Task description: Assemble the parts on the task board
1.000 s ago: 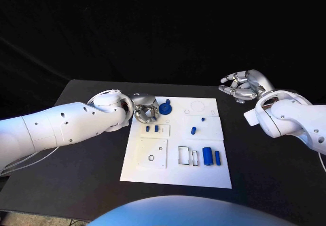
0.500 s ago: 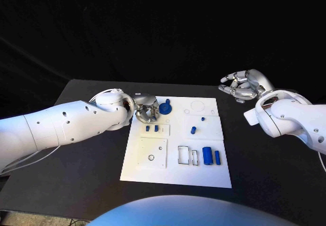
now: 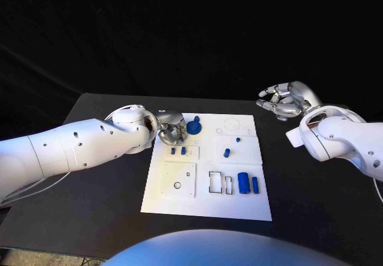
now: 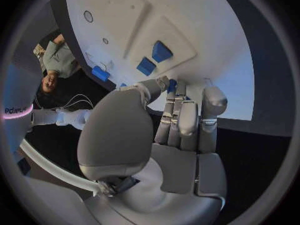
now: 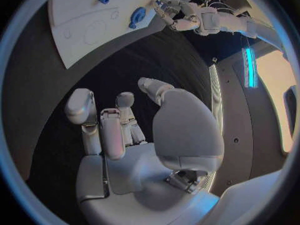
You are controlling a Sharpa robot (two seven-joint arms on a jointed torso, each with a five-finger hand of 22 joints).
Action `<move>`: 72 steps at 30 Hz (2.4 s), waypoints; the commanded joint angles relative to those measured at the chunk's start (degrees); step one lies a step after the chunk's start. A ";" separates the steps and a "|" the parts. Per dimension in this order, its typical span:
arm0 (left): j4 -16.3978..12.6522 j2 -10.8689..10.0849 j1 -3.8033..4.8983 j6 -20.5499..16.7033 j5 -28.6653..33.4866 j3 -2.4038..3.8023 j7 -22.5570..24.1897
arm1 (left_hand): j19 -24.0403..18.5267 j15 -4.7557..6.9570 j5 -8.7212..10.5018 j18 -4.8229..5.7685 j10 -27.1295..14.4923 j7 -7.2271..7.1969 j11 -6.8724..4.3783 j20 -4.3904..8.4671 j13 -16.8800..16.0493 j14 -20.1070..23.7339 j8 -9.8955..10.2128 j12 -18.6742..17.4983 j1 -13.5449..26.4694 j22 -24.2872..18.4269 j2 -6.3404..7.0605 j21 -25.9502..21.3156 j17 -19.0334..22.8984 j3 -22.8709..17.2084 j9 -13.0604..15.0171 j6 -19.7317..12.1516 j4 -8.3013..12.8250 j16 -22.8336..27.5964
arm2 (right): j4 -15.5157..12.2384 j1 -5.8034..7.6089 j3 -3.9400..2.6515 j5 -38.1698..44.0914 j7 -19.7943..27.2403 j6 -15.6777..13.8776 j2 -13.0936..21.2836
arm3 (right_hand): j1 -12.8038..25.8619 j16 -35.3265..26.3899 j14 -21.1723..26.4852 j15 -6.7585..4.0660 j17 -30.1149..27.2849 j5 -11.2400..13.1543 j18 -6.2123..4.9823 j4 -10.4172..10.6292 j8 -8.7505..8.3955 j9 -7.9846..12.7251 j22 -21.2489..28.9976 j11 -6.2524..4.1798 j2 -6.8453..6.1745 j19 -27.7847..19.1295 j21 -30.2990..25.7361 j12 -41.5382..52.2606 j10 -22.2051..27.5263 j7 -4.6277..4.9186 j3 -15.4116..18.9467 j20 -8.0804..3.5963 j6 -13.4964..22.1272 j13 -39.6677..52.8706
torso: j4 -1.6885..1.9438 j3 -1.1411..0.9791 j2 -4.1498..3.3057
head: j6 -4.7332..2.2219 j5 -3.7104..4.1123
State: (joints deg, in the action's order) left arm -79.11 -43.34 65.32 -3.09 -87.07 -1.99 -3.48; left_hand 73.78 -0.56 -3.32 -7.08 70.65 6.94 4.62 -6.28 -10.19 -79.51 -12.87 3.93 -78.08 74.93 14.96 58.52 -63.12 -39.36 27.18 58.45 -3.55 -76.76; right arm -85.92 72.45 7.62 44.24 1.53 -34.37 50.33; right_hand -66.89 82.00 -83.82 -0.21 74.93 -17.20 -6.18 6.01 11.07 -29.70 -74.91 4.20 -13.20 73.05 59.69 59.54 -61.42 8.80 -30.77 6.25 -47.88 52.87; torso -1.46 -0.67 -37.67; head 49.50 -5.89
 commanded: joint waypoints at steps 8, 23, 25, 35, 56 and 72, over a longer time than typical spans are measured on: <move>0.01 -0.01 -0.13 0.27 0.33 -0.09 0.01 | -0.39 -0.66 -0.02 1.05 -2.48 -0.07 0.72 -0.72 0.26 0.67 0.36 -0.43 1.78 6.84 0.47 -0.13 0.96 0.56 0.03 -0.56 -0.13 0.46 | -0.03 -0.06 -0.01 0.57 0.50 0.22 -0.04 | 0.57 -0.27 -1.04 0.31 0.23 -0.06 -0.50 0.03 0.19 -0.10 -0.10 -0.10 0.02 -0.35 -0.39 -0.35 -0.06 0.02 -0.28 0.05 0.15 -0.05 | 0.05 0.04 -0.01 | 0.04 0.04; 0.06 -0.13 -0.13 0.00 0.64 -0.08 -0.03 | -0.50 -0.82 -0.07 1.01 -2.94 -0.05 0.88 -0.90 0.26 0.86 0.78 -0.37 2.06 6.79 0.79 -0.24 1.29 0.68 -0.05 -1.21 -0.04 0.53 | 0.02 -0.08 -0.01 0.59 0.36 0.35 -0.04 | 0.59 -0.35 -0.99 0.30 0.11 -0.06 -0.54 -0.04 0.21 -0.11 0.02 -0.10 -0.01 -0.48 -0.66 -0.56 0.09 0.02 -0.30 0.05 0.19 -0.35 | 0.00 0.02 0.02 | 0.02 0.00; 0.05 -0.18 -0.13 -0.06 0.76 -0.08 0.02 | -0.56 -1.01 -0.07 1.00 -3.57 -0.18 1.11 -1.08 0.29 0.97 1.30 -0.39 2.31 6.78 1.00 -0.28 1.48 0.79 -0.20 -2.07 0.02 0.52 | 0.04 -0.08 -0.01 0.67 0.23 0.44 -0.03 | 0.60 -0.42 -0.95 0.31 0.01 -0.05 -0.57 -0.06 0.20 -0.10 0.08 -0.10 -0.04 -0.55 -0.80 -0.72 0.24 0.02 -0.30 0.05 0.21 -0.54 | 0.01 0.02 0.01 | 0.02 -0.01; -0.09 -0.38 -0.13 -1.74 1.65 -0.08 0.39 | -0.14 -1.68 -0.62 0.96 -7.59 -1.54 1.94 -1.93 0.70 0.83 4.17 -0.32 3.45 6.82 1.06 0.09 2.57 4.79 -1.71 -7.19 -0.12 0.51 | 0.09 -0.09 -0.01 1.54 -0.54 0.10 0.01 | 0.65 -0.57 -0.83 0.36 -0.20 0.04 -0.63 -0.22 0.12 -0.08 0.26 -0.02 -0.31 -0.78 -1.24 -1.29 0.92 0.09 -0.22 0.08 0.51 -1.20 | 0.01 0.05 0.02 | 0.03 0.01; -2.74 -3.06 -0.15 -8.77 17.51 1.21 7.35 | -0.74 -1.98 -3.03 0.73 -8.85 -0.92 2.22 -2.28 0.29 1.83 4.11 -0.18 3.29 6.54 0.21 -1.26 4.93 10.40 -2.43 -6.69 -1.33 1.33 | 1.00 -0.13 -0.01 9.52 -3.08 10.10 -0.31 | -0.51 -4.87 1.23 0.86 -7.18 4.84 -0.66 -5.06 1.53 0.21 -0.10 0.74 -1.44 -0.65 -2.70 -24.66 8.25 0.38 -4.20 0.41 -2.38 -21.23 | 0.03 0.08 0.03 | -0.21 0.25; -6.48 -8.13 -0.10 -8.33 73.39 2.75 19.93 | -14.60 -1.43 -5.54 -3.21 -6.09 2.47 1.51 -1.73 -1.58 14.68 3.04 2.40 0.81 -1.25 -1.59 -28.20 28.11 10.13 -3.65 -5.42 -3.33 16.15 | 1.73 -2.70 0.14 39.32 -7.55 20.73 -3.53 | -2.89 -1.24 -0.70 2.13 -3.73 6.70 0.79 -9.58 0.66 2.43 -4.81 2.30 -1.27 3.76 5.35 -40.75 8.32 1.02 -4.79 1.60 -5.15 -34.66 | 0.30 0.14 -0.09 | -1.10 2.52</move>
State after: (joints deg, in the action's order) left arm -85.12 -51.38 65.18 -11.22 -30.66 0.69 10.34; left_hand 60.06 -1.94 -8.66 -9.77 65.05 9.13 5.99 -7.95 -11.96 -65.31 -9.63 6.63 -77.46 74.01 13.03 31.73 -35.38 -28.96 23.60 53.05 -6.86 -61.09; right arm -84.10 69.91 7.76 73.50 -3.80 -18.07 47.03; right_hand -69.39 80.56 -83.82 1.84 71.11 -10.85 -6.18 -3.32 11.93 -27.30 -74.94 4.58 -14.33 76.57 64.89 18.92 -57.95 8.69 -35.51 7.88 -47.41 18.28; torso -1.29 -0.59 -37.68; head 48.55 -3.74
